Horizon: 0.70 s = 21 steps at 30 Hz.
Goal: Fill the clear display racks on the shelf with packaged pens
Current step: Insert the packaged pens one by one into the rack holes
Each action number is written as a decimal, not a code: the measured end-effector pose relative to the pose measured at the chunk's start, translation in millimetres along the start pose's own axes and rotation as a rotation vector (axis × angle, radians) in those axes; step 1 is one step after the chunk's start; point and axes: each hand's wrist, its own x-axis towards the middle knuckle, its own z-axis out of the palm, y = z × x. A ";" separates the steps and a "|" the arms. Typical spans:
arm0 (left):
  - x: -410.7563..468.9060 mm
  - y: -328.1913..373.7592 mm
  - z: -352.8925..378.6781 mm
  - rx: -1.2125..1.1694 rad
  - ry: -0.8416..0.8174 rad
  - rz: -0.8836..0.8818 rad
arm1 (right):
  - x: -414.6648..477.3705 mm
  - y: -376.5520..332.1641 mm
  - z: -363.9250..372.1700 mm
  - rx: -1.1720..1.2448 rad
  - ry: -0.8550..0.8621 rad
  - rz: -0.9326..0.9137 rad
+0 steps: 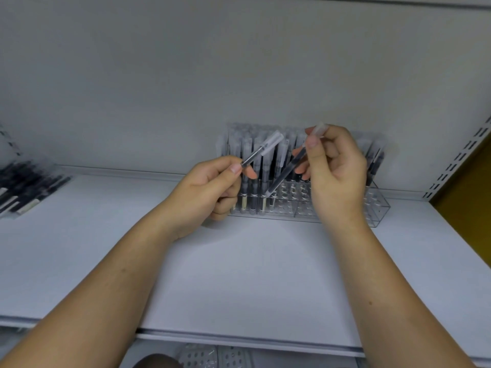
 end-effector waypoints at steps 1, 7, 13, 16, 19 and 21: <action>0.0 0.1 0.0 0.002 0.001 0.002 | 0.3 0.5 -0.3 -0.001 0.005 -0.006; 0.0 0.1 -0.1 0.010 0.005 0.004 | 0.1 2.4 -1.7 -0.053 -0.023 -0.023; -0.2 0.0 -0.5 0.012 0.002 0.012 | -4.3 8.8 1.4 -0.181 -0.138 -0.008; -0.4 0.1 -0.6 0.009 -0.004 0.014 | -6.5 12.2 1.4 -0.244 -0.200 0.034; -0.1 0.0 -0.2 0.026 0.001 0.014 | -7.8 12.5 1.1 -0.281 -0.214 0.061; 0.0 0.1 0.2 0.036 0.001 0.017 | -7.9 12.4 1.2 -0.298 -0.210 0.067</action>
